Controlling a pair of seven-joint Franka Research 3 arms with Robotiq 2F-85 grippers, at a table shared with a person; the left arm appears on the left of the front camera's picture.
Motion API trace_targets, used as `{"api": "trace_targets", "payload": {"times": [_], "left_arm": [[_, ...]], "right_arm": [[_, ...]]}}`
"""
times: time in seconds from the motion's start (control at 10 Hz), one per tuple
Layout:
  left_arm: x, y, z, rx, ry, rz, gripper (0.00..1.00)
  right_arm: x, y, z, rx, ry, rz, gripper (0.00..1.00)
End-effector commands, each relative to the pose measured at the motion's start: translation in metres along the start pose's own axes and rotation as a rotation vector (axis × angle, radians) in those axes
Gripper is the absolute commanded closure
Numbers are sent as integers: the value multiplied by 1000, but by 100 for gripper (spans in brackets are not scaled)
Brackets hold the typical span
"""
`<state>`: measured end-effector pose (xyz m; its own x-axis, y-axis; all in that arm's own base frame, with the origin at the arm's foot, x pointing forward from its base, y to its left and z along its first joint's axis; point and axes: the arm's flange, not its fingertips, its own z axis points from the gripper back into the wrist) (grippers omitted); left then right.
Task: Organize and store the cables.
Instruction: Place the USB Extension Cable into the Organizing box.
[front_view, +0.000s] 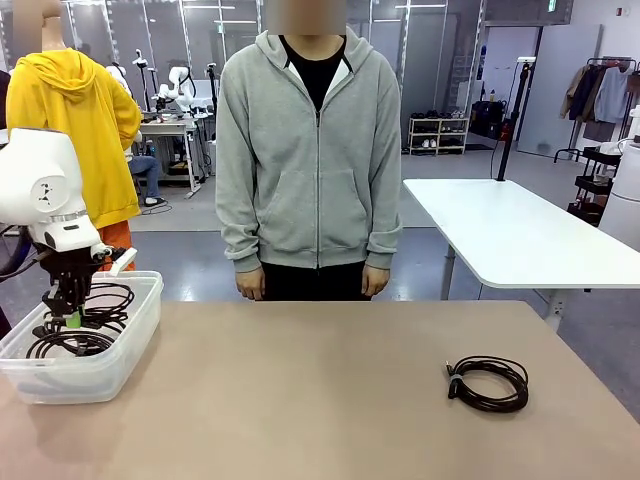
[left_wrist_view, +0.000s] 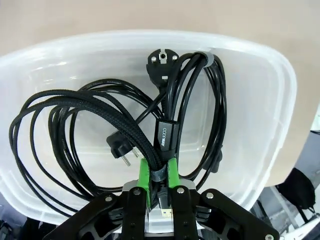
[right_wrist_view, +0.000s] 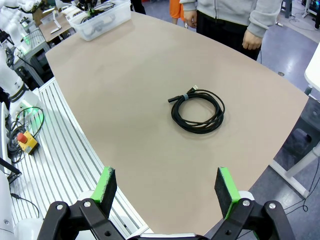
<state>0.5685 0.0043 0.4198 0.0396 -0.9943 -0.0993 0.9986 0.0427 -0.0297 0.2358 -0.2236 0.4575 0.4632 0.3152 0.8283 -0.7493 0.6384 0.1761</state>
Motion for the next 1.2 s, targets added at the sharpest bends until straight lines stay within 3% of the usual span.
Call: {"api": "trace_targets", "payload": {"times": [0.0,0.1,0.2,0.3,0.4,0.6,0.7,0.8,1.1], "left_arm": [[-1,4,0,-11,26,23,58],[0,2,1,-6,33,18,51],[1,2,3,-1,33,19,25],[1,3,4,5,24,21,18],[0,2,7,14,19,19,0],[-5,-1,11,21,-5,23,0],[-6,1,12,15,-22,31,8],[-7,2,11,11,-26,33,0],[-5,2,9,17,-7,21,0]], "right_arm": [[0,0,1,3,-16,19,0],[0,0,1,3,-16,19,0],[0,0,1,3,-16,19,0],[0,0,1,3,-16,19,0],[0,0,1,3,-16,19,0],[0,0,1,3,-16,19,0],[0,0,1,3,-16,19,0],[0,0,1,3,-16,19,0],[0,0,1,3,-16,19,0]]}}
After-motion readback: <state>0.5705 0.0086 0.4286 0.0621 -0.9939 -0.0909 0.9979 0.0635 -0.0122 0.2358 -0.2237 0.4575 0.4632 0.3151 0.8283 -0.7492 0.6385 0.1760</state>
